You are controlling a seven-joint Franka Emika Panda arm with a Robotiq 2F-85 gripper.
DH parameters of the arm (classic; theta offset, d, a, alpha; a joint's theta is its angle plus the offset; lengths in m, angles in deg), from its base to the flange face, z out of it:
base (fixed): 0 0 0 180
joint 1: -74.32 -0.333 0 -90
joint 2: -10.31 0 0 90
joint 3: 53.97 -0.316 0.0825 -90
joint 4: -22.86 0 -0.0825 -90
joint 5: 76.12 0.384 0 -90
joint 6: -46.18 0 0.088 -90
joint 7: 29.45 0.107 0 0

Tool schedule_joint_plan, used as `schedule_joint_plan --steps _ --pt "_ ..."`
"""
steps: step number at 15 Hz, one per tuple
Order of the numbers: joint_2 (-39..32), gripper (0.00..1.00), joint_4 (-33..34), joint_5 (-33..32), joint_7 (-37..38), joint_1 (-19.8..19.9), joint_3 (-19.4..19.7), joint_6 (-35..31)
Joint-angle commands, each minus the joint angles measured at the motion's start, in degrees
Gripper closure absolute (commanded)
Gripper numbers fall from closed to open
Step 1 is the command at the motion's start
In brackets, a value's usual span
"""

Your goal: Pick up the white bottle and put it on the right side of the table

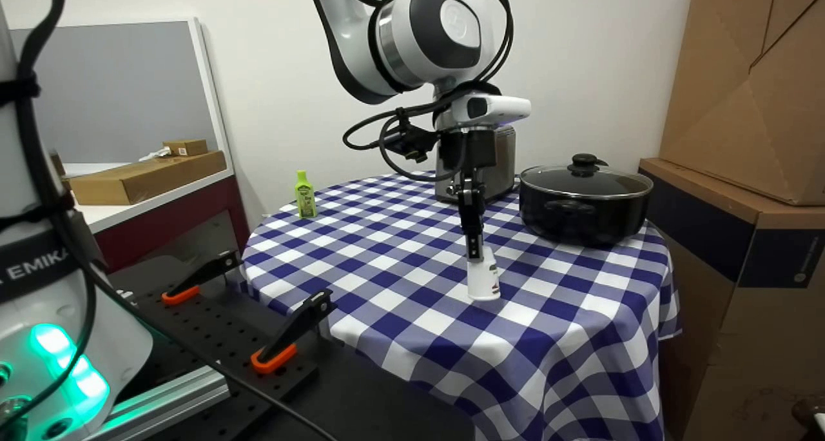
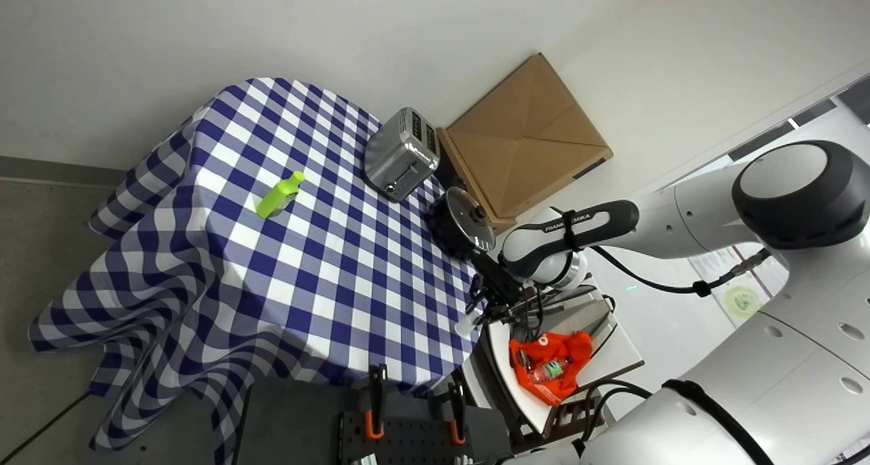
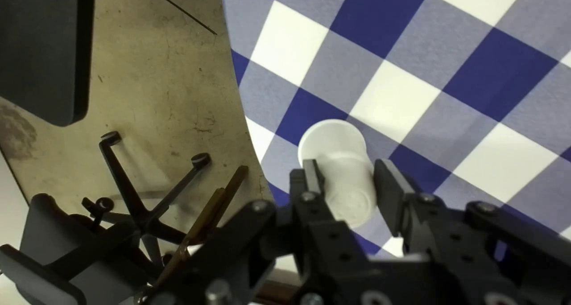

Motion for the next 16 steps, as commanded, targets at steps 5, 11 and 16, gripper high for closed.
schedule_joint_plan --steps 5,11,16 --pt "0.3 0.90 0.1 0.4 0.2 1.3 0.4 -8.7" --pt "0.3 0.90 -4.5 13.3 -7.6 8.4 -6.9 -20.2" --pt "0.4 0.90 -8.2 31.8 -20.1 19.4 -19.4 -25.3"
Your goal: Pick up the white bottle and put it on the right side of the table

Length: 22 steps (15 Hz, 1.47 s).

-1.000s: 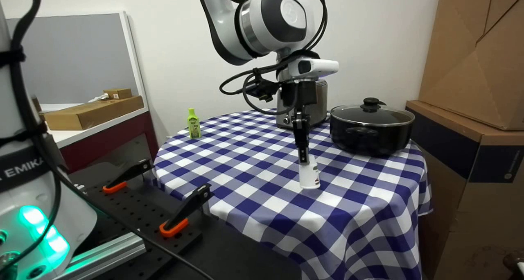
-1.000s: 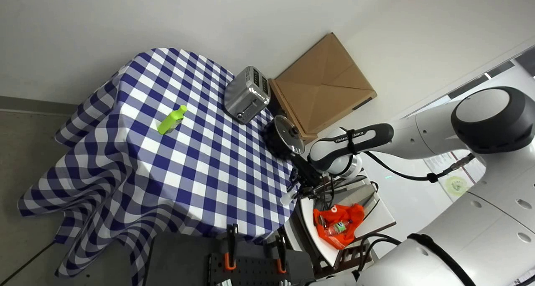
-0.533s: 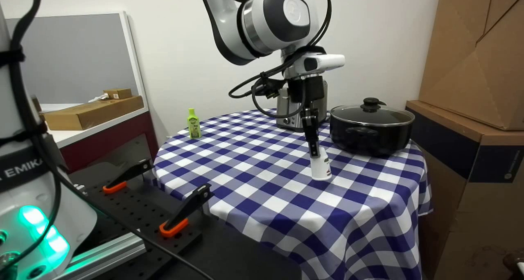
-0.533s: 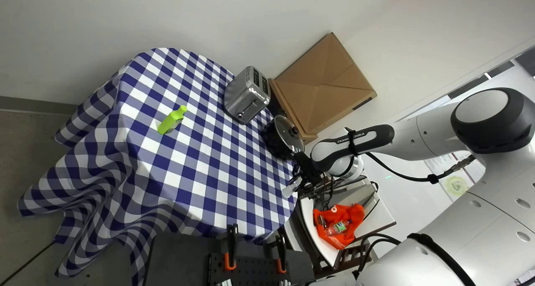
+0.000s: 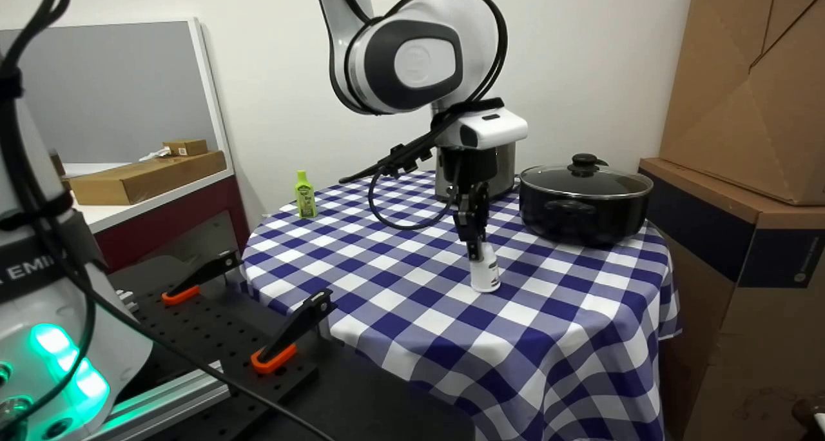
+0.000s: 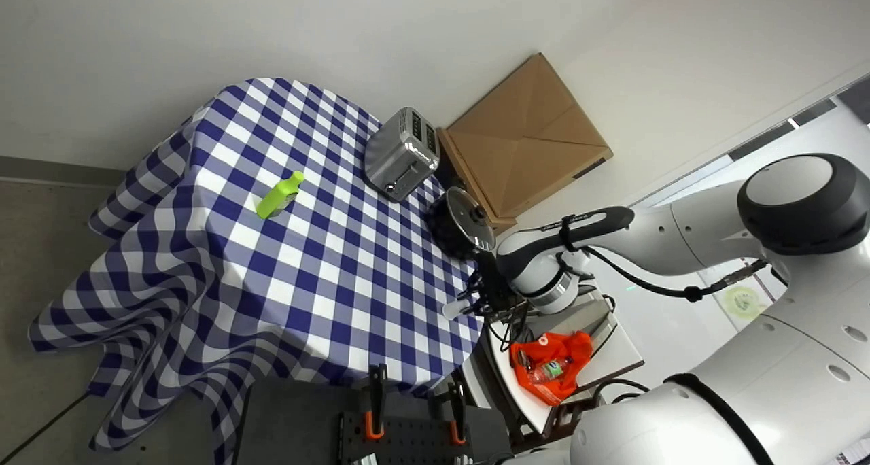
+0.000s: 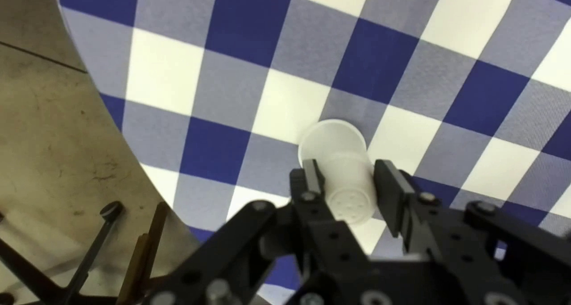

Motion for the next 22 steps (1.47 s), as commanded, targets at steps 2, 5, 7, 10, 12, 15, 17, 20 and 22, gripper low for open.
schedule_joint_plan --steps 2,5,7,10,12,15,17,20,22 --pt "1.3 0.90 -2.3 9.0 -7.2 11.4 -10.7 -2.4" --pt "1.5 0.34 -2.1 11.0 -8.2 17.2 -15.3 -1.1" --pt "1.8 0.18 -2.3 11.3 -8.1 19.5 -17.0 -0.4" --pt "3.2 0.01 -3.0 10.4 -7.1 20.9 -18.0 0.2" --pt "4.8 0.00 -3.4 9.1 -6.5 20.0 -17.6 1.1" --pt "9.3 0.00 -3.7 10.5 -10.4 8.0 -9.5 6.9" --pt "13.5 0.00 -3.9 4.8 -8.4 0.3 -4.9 12.9" --pt "21.3 0.00 -2.8 -4.5 -5.4 -6.0 -3.5 24.4" --pt "26.2 0.00 -1.0 -8.7 -5.1 -7.7 -5.8 33.0"
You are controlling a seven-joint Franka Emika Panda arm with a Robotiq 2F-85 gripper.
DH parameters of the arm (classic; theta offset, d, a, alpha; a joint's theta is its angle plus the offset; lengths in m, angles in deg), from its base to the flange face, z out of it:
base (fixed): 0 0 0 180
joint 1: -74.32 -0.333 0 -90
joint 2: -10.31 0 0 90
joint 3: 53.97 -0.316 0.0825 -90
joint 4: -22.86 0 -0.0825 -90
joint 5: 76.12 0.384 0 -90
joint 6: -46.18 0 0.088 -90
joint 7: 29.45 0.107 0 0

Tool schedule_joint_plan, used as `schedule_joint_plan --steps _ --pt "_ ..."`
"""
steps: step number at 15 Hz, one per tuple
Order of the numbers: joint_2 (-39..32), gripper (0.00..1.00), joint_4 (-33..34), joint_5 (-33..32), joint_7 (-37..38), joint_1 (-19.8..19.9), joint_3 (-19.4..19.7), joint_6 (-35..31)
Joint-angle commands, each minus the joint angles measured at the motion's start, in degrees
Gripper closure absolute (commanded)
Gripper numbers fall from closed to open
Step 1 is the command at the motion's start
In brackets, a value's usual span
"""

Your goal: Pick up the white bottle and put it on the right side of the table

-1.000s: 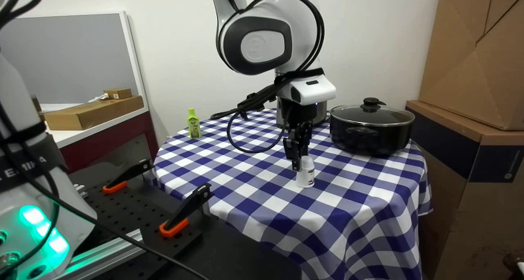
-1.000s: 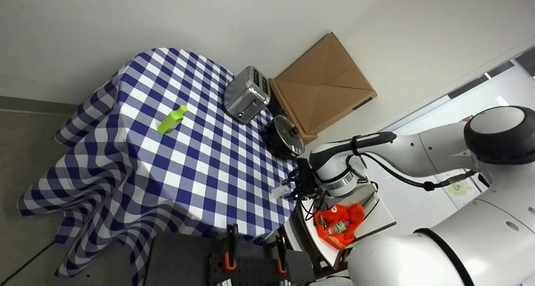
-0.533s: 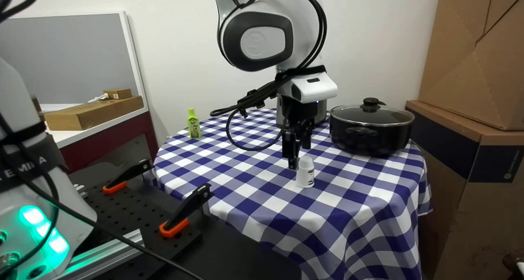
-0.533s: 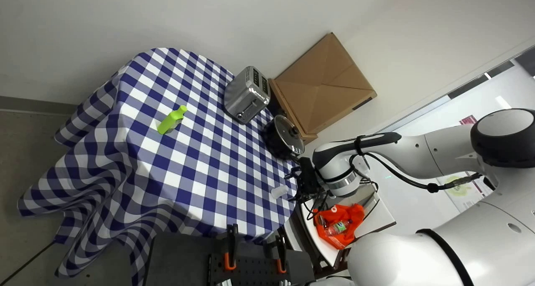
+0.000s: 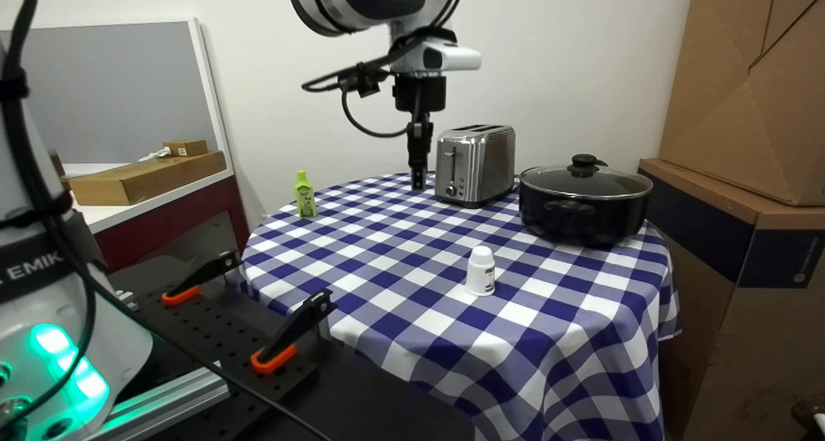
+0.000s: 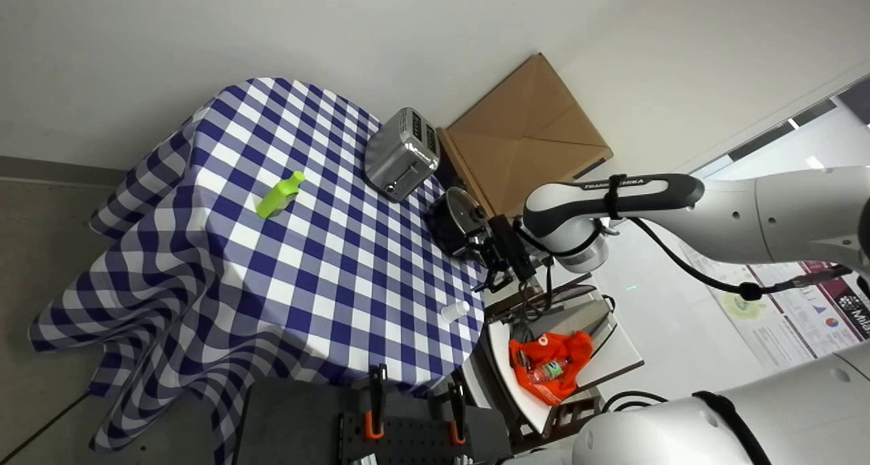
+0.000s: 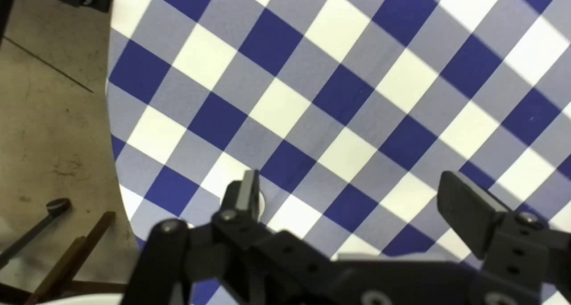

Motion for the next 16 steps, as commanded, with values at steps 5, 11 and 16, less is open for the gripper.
schedule_joint_plan --steps 5,11,16 --pt "18.5 0.00 8.7 -10.1 -2.9 -5.8 -8.1 33.1" --pt "23.0 0.00 21.3 -10.6 -12.2 -9.5 -14.6 48.1" --pt "23.5 0.00 20.3 -9.3 -10.9 -8.9 -15.4 46.6"
